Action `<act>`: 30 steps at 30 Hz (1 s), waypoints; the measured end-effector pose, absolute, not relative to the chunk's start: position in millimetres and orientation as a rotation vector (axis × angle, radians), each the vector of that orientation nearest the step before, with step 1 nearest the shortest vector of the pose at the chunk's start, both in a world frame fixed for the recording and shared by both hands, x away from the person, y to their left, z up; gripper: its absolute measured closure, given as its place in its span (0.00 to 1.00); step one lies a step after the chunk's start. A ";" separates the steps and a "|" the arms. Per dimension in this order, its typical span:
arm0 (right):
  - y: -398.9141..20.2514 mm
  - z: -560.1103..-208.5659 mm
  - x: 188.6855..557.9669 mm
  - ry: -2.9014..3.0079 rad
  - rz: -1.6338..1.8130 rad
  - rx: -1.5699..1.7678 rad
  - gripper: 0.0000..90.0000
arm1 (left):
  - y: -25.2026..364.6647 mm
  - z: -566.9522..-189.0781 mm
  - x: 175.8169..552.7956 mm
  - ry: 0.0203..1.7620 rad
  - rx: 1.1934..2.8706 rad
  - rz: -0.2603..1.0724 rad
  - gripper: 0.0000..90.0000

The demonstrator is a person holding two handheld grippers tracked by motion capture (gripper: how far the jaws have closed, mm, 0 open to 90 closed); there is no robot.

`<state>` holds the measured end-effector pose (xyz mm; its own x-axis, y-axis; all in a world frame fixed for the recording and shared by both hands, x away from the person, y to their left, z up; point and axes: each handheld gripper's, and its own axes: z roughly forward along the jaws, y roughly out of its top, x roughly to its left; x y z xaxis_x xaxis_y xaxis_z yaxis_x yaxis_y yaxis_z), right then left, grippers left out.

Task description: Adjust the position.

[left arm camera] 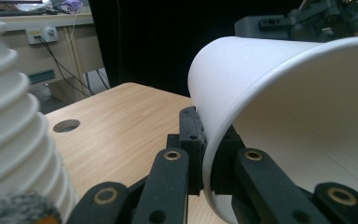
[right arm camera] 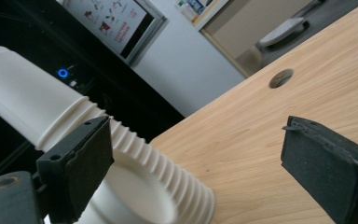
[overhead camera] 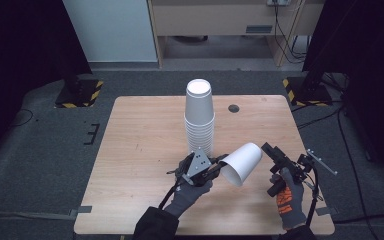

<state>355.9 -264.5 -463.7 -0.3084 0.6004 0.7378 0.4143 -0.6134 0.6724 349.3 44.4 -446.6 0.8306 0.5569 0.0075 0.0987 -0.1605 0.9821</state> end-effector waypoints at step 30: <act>-263.1 -474.2 360.4 1.609 1.515 1.513 0.11 | 108.8 -442.1 334.7 0.603 1.732 0.384 0.95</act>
